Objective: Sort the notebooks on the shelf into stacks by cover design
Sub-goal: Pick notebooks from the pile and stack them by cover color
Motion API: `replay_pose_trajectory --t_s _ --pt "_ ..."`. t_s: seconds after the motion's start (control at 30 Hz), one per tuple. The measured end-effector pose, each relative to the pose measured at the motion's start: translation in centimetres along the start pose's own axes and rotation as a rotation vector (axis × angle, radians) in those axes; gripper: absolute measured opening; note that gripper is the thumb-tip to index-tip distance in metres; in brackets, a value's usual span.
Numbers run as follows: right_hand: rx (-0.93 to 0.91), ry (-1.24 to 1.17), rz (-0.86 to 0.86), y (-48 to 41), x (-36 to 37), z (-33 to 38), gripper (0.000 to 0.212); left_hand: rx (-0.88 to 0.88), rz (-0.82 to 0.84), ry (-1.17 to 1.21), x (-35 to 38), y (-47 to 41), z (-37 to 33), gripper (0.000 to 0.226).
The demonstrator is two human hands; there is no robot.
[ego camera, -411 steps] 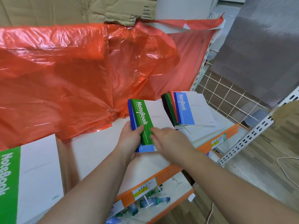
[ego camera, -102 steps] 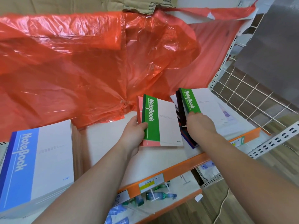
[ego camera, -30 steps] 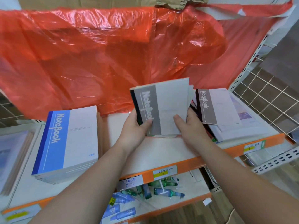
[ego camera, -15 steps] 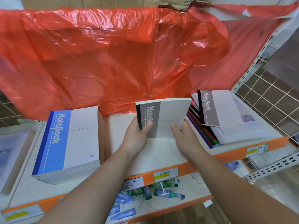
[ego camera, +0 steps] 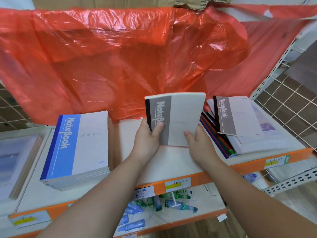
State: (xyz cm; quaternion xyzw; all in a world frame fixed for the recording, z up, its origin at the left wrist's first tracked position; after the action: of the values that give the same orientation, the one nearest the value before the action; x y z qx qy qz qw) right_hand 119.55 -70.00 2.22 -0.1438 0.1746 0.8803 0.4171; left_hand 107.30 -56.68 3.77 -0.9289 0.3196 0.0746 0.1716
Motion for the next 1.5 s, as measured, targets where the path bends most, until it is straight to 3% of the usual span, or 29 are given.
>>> replay_pose_trajectory --t_s 0.17,0.27,0.43,0.53,0.63,0.87,1.07,1.5 --pt "-0.172 -0.003 -0.038 0.7 0.0 5.2 0.016 0.058 -0.147 -0.052 -3.4 -0.6 -4.3 0.018" --pt "-0.220 -0.050 0.026 1.4 1.2 8.0 0.017 0.108 -0.238 -0.113 -6.8 -0.2 -6.5 0.017" --pt "-0.118 -0.252 0.259 3.4 6.7 11.1 0.020 0.105 -0.343 -0.230 -13.1 2.7 -7.1 0.022" --pt "-0.079 -0.262 0.369 4.9 10.2 12.0 0.023 0.112 -0.336 -0.404 -16.6 4.4 -7.0 0.030" --pt "-0.060 -0.216 0.430 5.6 13.0 12.7 0.024 0.074 -0.305 -0.560 -19.7 5.1 -6.1 0.025" --pt "0.001 0.106 0.342 5.5 18.1 12.4 0.047 -0.083 -0.196 -0.792 -24.7 4.8 -2.4 0.028" --pt "-0.023 0.278 0.281 5.7 19.3 12.2 0.030 -0.142 -0.142 -0.846 -25.9 4.5 -0.1 0.030" --pt "-0.026 0.451 0.176 5.2 20.1 11.6 0.031 -0.103 -0.023 -0.922 -25.4 3.6 1.9 0.031"
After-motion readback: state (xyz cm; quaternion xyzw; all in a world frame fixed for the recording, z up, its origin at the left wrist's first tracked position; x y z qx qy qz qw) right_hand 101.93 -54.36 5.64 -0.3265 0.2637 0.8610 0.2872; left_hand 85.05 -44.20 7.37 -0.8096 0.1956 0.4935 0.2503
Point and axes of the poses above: each hand's wrist, its own y-axis away from the middle knuckle, its own x-axis out of the palm, z = x × y, the point moved 6 cm from there along -y, towards the middle knuckle, and after that the axes turned 13 degrees about x, right-handed, at the moved point
